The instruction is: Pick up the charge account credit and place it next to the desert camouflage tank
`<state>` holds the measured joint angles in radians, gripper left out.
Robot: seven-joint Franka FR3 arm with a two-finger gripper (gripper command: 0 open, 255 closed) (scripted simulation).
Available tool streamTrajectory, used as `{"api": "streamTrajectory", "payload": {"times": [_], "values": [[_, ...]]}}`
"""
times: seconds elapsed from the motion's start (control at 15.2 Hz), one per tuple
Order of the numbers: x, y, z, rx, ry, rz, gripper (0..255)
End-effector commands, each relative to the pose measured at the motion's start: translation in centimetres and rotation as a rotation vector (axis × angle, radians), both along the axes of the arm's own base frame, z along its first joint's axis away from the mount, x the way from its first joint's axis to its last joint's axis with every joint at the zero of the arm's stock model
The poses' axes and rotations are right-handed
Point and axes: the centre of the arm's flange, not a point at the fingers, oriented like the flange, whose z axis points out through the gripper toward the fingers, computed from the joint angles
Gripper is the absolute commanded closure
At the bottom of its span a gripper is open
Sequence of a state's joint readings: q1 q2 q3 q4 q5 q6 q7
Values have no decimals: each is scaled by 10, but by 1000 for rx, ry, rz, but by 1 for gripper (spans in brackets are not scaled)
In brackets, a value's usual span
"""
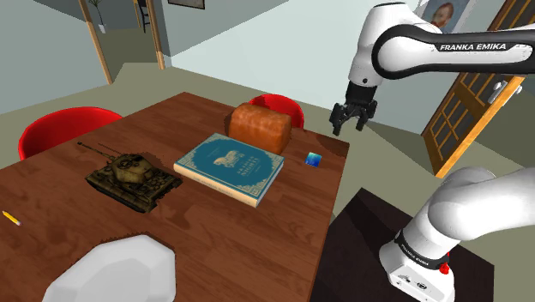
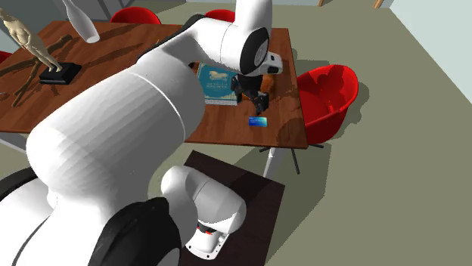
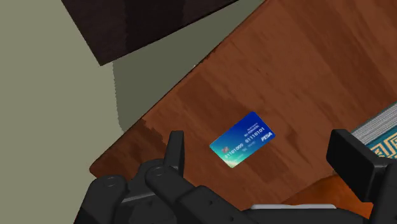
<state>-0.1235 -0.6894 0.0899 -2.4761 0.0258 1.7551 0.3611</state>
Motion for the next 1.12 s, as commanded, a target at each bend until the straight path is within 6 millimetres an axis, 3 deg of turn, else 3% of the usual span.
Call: {"api": "streamTrajectory", "payload": {"times": [0.0, 0.4, 0.79, 1.06], "values": [[14, 2, -21, -16, -20, -123, 0], [58, -9, -81, -65, -71, -466, 0], [98, -37, -138, -115, -121, -810, 0], [101, -41, -157, -117, -124, -830, 0]]}}
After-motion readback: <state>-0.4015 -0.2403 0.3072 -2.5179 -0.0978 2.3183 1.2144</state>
